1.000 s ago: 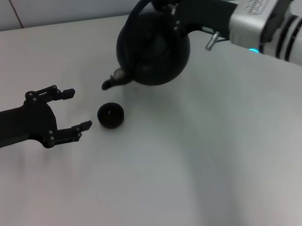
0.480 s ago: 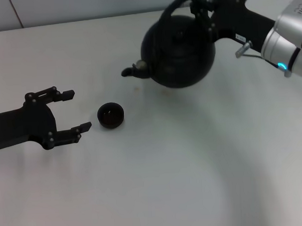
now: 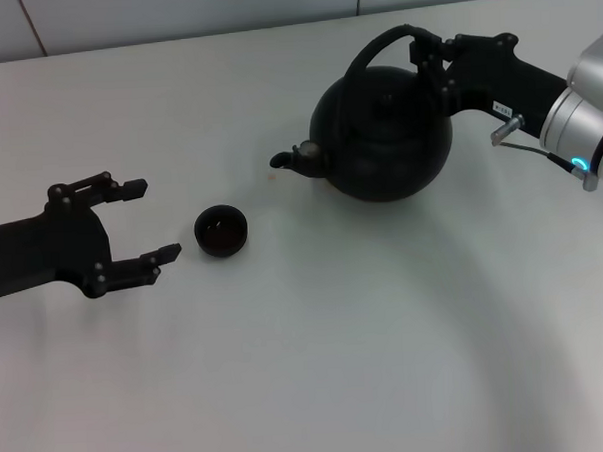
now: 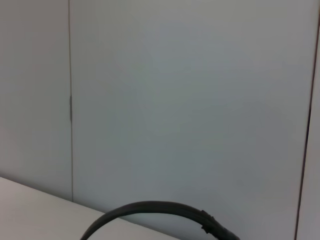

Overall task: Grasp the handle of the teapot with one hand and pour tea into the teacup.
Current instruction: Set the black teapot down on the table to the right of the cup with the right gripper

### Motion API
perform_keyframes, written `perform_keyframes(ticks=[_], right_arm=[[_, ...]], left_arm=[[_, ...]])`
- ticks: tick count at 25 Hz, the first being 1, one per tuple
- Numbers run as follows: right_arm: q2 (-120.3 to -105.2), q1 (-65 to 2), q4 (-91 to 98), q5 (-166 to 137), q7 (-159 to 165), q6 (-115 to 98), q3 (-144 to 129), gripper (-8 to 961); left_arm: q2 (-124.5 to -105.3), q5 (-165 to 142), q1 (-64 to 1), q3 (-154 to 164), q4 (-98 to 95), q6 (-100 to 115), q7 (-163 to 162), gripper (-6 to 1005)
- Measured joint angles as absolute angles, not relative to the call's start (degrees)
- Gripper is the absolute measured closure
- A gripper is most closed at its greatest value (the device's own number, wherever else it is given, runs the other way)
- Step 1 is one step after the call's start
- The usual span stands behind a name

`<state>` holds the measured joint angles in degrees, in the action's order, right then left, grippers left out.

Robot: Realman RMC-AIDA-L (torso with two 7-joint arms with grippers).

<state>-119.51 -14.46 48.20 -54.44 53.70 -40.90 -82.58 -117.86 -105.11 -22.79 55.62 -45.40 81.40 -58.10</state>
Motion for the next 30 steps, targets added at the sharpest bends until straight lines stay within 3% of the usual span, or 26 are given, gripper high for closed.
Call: perform_keyframes(ticks=[24, 30], right_arm=[[-119.29, -15.6, 45.2, -54.4, 56.4, -40.1, -81.7, 844], [-119.27, -15.2, 45.5, -54.7, 57.5, -39.9, -81.3, 740]], left_arm=[[-117.95, -105.1, -22.6, 55.7, -46.2, 81.8, -58.3, 192], [-117.94, -105.1, -22.6, 55.7, -46.3, 81.8, -58.3, 192]])
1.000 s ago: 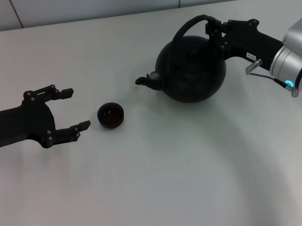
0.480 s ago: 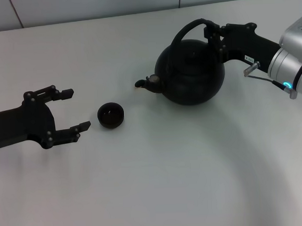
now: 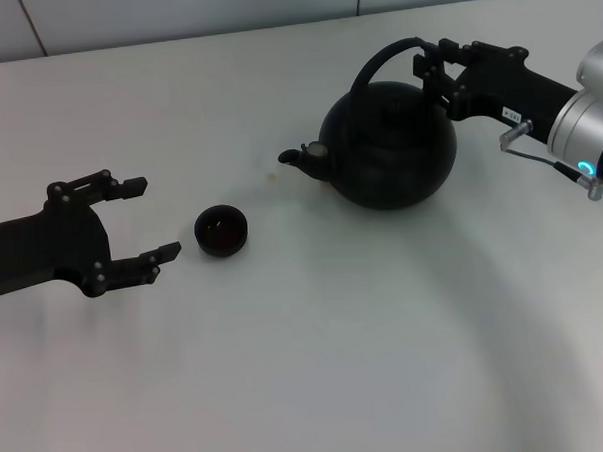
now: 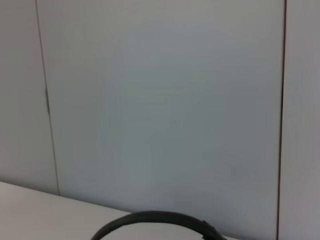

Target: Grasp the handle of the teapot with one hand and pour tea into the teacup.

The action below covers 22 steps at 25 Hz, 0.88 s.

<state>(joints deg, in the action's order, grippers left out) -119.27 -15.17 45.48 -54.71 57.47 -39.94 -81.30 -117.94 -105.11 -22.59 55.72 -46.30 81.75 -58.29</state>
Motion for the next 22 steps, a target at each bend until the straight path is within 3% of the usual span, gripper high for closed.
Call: perform_keyframes(ticks=[5, 10, 14, 22], right_arm=[[-119.27, -15.0, 45.4, -54.6, 57.3, -40.0, -81.3, 653], [-119.27, -13.9, 46.9, -54.6, 57.3, -40.3, -81.4, 411], [-119.53, -10.1, 51.0, -54.8, 57.5, -44.0, -81.9, 356], [-119.07, -5.7, 53.0, -57.1, 57.9, -61.8, -78.8, 355]], left_arm=[[-117.95, -105.1, -22.5, 55.7, -46.3, 81.8, -58.4, 192], [-117.95, -105.1, -22.3, 55.6, -46.3, 81.7, -58.4, 192], [-117.94, -104.8, -21.9, 55.5, -47.0, 81.8, -58.5, 192], [-118.03, -104.4, -19.9, 55.2, -50.2, 85.6, -60.1, 192]])
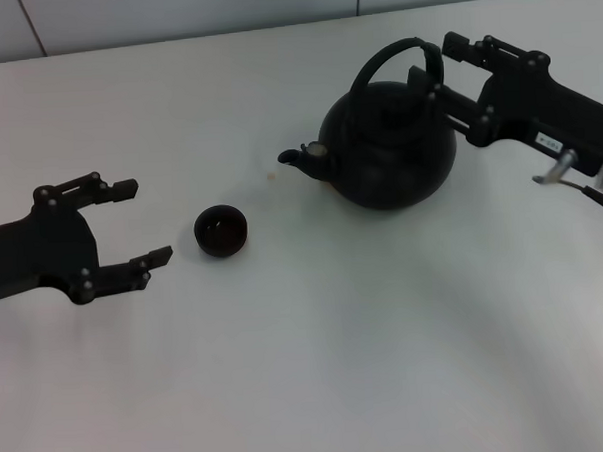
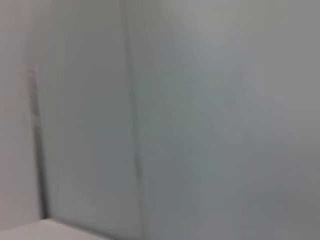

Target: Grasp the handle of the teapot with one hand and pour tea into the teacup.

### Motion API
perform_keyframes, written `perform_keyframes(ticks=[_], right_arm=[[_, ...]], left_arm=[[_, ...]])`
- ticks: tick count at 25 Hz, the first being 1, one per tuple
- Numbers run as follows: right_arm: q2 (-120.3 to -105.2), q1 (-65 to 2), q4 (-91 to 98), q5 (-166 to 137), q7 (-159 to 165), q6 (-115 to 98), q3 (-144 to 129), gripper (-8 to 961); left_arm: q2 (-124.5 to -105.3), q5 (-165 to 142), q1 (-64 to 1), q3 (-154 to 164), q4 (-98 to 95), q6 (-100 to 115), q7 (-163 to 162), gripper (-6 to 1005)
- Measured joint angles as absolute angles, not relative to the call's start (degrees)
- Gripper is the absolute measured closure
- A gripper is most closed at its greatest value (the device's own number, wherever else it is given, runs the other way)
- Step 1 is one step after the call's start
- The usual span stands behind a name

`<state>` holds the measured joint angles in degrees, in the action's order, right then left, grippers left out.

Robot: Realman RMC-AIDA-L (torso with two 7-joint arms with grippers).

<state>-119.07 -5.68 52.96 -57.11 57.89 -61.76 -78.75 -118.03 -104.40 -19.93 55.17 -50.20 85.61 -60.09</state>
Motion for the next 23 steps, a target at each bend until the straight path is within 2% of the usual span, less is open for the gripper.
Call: perform_keyframes(ticks=[4, 11, 15, 23], right_arm=[[-118.9, -6.2, 54.8, -69.0, 60.0, -70.4, -74.1, 355], [-118.22, -11.0, 58.9, -87.6, 69.8, -79.5, -71.1, 356], [-118.84, -12.1, 63.1, -95.5, 74.7, -81.3, -70.1, 356], [-118.81, -12.7, 64.7, -97.3, 77.2, -82.9, -70.0, 356]], left_arm=[[-118.06, -104.3, -18.7, 54.0, -53.3, 88.6, -61.2, 192], [-118.02, -104.0, -17.9, 53.5, -55.2, 93.1, -63.2, 193], [-117.97, -104.1, -17.2, 53.0, -56.0, 95.5, -64.6, 193], [-117.95, -104.8, -16.0, 53.1, -57.5, 96.5, -66.1, 193]])
